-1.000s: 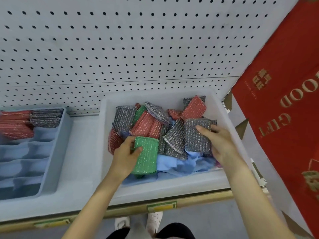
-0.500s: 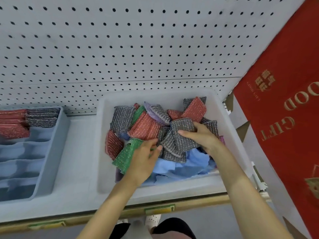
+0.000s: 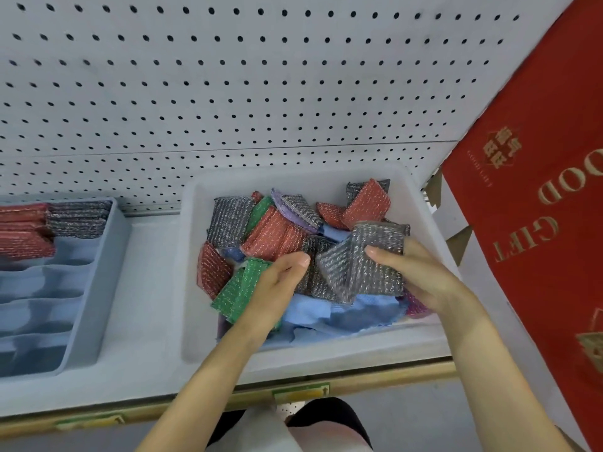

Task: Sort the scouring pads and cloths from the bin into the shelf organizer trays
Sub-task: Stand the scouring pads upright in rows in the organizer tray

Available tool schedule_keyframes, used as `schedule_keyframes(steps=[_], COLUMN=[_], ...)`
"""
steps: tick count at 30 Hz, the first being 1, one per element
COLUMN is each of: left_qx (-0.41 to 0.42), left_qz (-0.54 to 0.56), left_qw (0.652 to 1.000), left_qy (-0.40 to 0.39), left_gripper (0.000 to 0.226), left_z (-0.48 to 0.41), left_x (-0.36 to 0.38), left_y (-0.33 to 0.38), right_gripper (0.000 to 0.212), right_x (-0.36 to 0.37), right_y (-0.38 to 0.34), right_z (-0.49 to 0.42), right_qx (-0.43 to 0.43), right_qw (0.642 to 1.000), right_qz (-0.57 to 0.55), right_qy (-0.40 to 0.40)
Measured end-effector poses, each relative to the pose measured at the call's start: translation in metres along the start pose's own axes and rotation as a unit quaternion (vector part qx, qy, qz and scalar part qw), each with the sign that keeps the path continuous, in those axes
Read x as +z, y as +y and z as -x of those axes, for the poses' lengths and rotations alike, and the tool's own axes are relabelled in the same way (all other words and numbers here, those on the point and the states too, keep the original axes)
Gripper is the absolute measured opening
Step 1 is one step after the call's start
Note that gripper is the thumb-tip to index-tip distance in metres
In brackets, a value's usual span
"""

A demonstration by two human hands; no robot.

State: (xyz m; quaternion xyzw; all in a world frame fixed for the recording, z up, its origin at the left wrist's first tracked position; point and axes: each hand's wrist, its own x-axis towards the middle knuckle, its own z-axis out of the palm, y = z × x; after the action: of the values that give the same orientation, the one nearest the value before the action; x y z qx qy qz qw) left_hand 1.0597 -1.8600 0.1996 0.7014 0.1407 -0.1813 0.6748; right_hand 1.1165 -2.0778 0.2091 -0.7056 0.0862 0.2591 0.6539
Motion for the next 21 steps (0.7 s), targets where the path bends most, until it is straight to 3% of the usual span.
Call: schedule_keyframes(steps=[2,5,9,11,13,15,18,21], left_qx=[0.0,-0.047,-0.083,-0.087,-0.09,-0.09,-0.061,-0.05], left_qz=[0.012,0.008,0.04,0.033,-0.019,-0.056,0.035,0.064], left_qw=[0.999,0.996,0.995,0.995,0.995,0.994,0.995,0.991], left_qy=[-0.031,-0.076,-0.032,-0.028,-0.023,0.016,0.07,0.11], left_gripper=[0.048,0.028,0.029,0.037,0.061,0.077,0.036,0.025], left_z=[0.004,0.008,0.013,0.018,0.024,0.027,0.029,0.029], left_x=[0.0,0.002,0.001,-0.004,-0.012,-0.027,-0.053,-0.069], left_y=[0.002,0.004,0.002,0.003,0.007,0.008,0.01,0.007], right_gripper=[0.028,0.021,0.021,0.016,0.009,0.018,0.027,0.05], right_x=[0.012,0.031,0.054,0.064,0.064,0.054,0.041,0.05], right_y=[0.0,-0.001,0.001,0.006,0.007,0.008,0.024,0.037], right_z=[0.005,0.006,0.011,0.014,0.016,0.011,-0.009,-0.022], right_qx=[0.017,0.004,-0.023,-0.026,-0.017,-0.011,0.02,0.063], right_qw=[0.998,0.997,0.997,0.996,0.996,0.999,0.994,0.986], right_qz=[-0.011,-0.042,-0.047,-0.025,0.009,0.017,0.055,0.121], right_qy=[-0.051,-0.065,-0.058,-0.079,-0.092,-0.037,0.098,0.101])
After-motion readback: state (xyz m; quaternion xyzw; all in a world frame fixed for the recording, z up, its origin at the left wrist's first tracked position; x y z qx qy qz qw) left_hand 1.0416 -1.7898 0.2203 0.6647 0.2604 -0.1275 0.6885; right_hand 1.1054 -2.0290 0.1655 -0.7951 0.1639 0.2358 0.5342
